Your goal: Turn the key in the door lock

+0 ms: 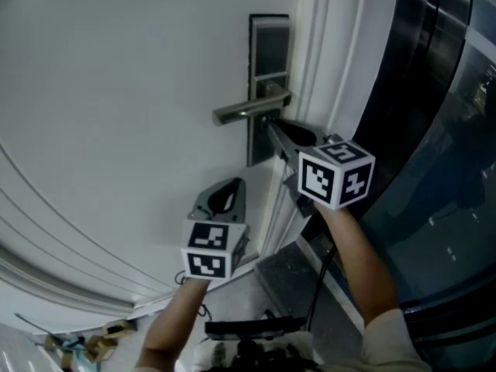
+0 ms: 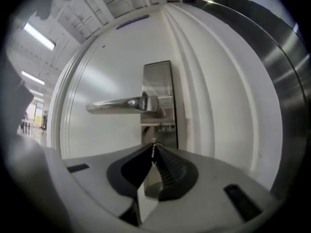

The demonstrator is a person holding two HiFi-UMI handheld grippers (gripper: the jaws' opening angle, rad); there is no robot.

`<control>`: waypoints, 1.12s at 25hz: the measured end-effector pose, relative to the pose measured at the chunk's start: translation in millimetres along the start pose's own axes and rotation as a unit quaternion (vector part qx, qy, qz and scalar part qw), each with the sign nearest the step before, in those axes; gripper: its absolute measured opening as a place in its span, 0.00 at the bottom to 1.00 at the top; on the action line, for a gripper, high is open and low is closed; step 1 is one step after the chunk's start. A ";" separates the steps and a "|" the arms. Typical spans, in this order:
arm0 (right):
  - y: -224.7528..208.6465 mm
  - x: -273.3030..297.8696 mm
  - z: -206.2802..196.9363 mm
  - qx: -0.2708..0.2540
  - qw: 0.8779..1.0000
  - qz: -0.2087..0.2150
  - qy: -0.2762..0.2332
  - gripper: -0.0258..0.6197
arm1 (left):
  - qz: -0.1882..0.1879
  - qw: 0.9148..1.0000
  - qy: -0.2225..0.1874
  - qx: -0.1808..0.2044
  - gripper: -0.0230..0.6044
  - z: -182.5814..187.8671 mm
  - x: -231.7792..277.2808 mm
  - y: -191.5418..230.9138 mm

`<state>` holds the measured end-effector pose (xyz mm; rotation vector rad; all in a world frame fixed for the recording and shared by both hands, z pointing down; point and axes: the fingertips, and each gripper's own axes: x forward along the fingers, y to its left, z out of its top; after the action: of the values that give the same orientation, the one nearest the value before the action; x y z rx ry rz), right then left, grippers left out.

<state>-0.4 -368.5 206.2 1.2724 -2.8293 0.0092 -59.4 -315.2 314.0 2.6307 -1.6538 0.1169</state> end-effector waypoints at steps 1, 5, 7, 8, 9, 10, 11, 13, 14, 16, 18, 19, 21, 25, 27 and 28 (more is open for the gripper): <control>-1.0 -0.5 0.0 0.031 0.999 0.007 -0.005 0.08 | 0.000 1.000 -0.001 0.000 0.06 0.6 -0.4 -0.2; -4.9 -1.3 1.5 0.161 0.986 0.038 -0.035 0.09 | -0.001 1.000 -0.003 0.001 0.06 2.8 -0.9 -1.4; -6.5 -1.6 1.6 0.210 0.975 0.048 -0.048 0.09 | -0.001 1.000 -0.003 0.001 0.06 2.7 -1.0 -1.8; -7.4 -1.7 1.1 0.230 0.970 0.052 -0.052 0.09 | -0.001 1.000 -0.003 0.001 0.06 2.3 -0.9 -2.0; -8.3 -1.5 0.5 0.250 0.965 0.057 -0.056 0.09 | -0.001 1.000 -0.003 0.001 0.06 1.8 -0.6 -1.9; -9.1 -1.3 -0.1 0.271 0.959 0.064 -0.060 0.09 | 0.000 1.000 -0.002 0.001 0.06 1.4 -0.2 -1.8; -9.8 -1.2 -0.7 0.291 0.952 0.071 -0.063 0.10 | 0.000 1.000 -0.002 0.001 0.06 1.2 0.2 -1.7; -12.6 -1.6 -3.0 0.334 0.937 0.080 -0.067 0.11 | 0.000 1.000 -0.002 0.001 0.06 1.7 0.4 -1.9; -14.3 -1.9 -4.4 0.358 0.927 0.084 -0.070 0.11 | 0.000 1.000 -0.002 0.002 0.06 2.1 0.5 -2.2; -16.3 -1.5 -6.1 0.413 0.902 0.100 -0.079 0.11 | -0.001 1.000 -0.002 0.002 0.06 2.4 1.5 -3.0; -17.6 -1.2 -6.4 0.453 0.879 0.118 -0.089 0.12 | -0.002 1.000 -0.002 0.002 0.06 2.3 2.5 -4.4; -17.7 -1.4 -6.4 0.462 0.874 0.121 -0.092 0.12 | -0.002 1.000 -0.002 0.002 0.06 2.2 2.6 -4.8; -17.0 -1.8 -6.8 0.480 0.864 0.123 -0.095 0.12 | -0.001 1.000 -0.003 0.001 0.06 2.2 1.3 -4.3; -16.2 -2.5 -7.4 0.519 0.838 0.130 -0.105 0.12 | 0.000 1.000 -0.003 0.002 0.06 2.1 -0.8 -3.4; -16.9 -2.5 -7.8 0.525 0.833 0.133 -0.110 0.13 | -0.001 1.000 -0.003 0.002 0.06 2.5 -0.7 -3.5; -17.3 -2.4 -7.9 0.520 0.837 0.133 -0.110 0.13 | -0.001 1.000 -0.003 0.002 0.06 2.9 -0.4 -3.6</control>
<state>14.4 -378.1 213.9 0.9106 -3.2091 1.7024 -56.2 -313.5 311.1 2.6381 -1.6555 0.1130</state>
